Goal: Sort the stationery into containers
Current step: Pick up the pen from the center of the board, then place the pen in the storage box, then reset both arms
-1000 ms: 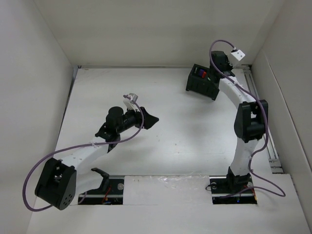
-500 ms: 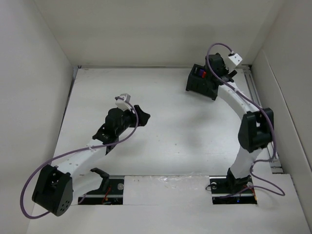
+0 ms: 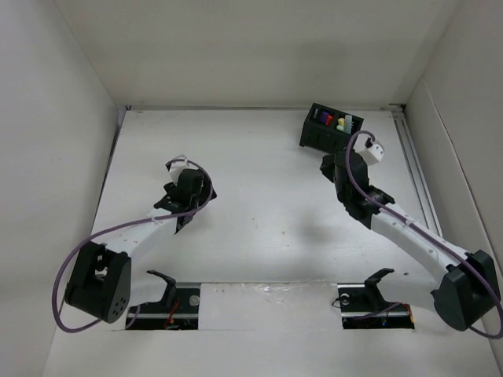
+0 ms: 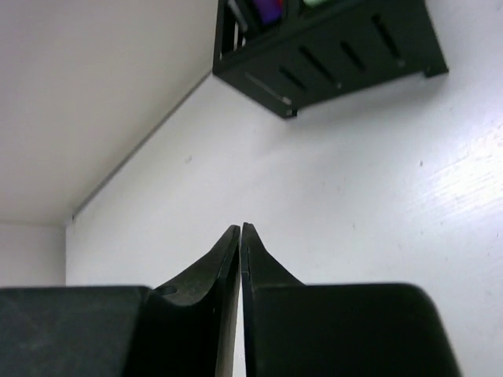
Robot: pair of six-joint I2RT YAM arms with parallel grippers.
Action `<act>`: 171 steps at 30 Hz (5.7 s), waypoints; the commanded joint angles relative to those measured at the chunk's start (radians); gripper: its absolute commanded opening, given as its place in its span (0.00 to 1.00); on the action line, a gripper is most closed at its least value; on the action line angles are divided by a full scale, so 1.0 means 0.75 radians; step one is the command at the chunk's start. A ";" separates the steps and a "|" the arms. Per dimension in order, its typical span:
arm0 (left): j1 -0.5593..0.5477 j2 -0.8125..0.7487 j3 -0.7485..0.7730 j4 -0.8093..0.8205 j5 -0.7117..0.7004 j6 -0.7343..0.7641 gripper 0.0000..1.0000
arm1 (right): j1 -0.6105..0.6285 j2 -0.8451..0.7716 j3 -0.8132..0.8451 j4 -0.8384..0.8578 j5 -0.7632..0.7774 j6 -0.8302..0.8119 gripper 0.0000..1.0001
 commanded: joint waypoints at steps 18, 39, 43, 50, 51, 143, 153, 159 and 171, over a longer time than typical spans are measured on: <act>0.105 0.453 0.328 -0.371 -0.435 -0.116 0.77 | 0.053 -0.184 -0.142 0.130 -0.264 0.030 0.30; 0.105 0.627 0.393 -0.256 -0.039 0.013 0.15 | 0.028 -0.208 -0.155 0.130 -0.315 0.018 0.45; 0.105 0.586 0.334 -0.177 0.084 0.044 0.00 | 0.028 -0.163 -0.141 0.142 -0.368 0.005 0.60; 0.005 0.447 0.293 -0.036 0.293 0.068 0.00 | 0.016 -0.004 -0.077 0.169 -0.587 -0.060 0.84; 0.005 0.433 0.279 0.001 0.346 0.068 0.00 | 0.016 0.035 -0.061 0.183 -0.624 -0.060 0.86; -0.321 -0.263 -0.116 0.722 0.893 0.097 1.00 | -0.411 0.984 1.181 -0.304 0.441 -0.389 0.00; -0.290 -0.312 -0.131 0.689 0.843 0.068 1.00 | -0.332 1.023 1.195 -0.316 0.470 -0.369 0.62; -0.269 -0.336 -0.171 0.715 0.833 0.038 1.00 | -0.303 0.846 1.138 -0.289 0.399 -0.353 0.92; -0.269 -0.616 -0.284 0.666 0.557 -0.028 1.00 | -0.056 0.038 0.304 0.022 -0.100 -0.140 1.00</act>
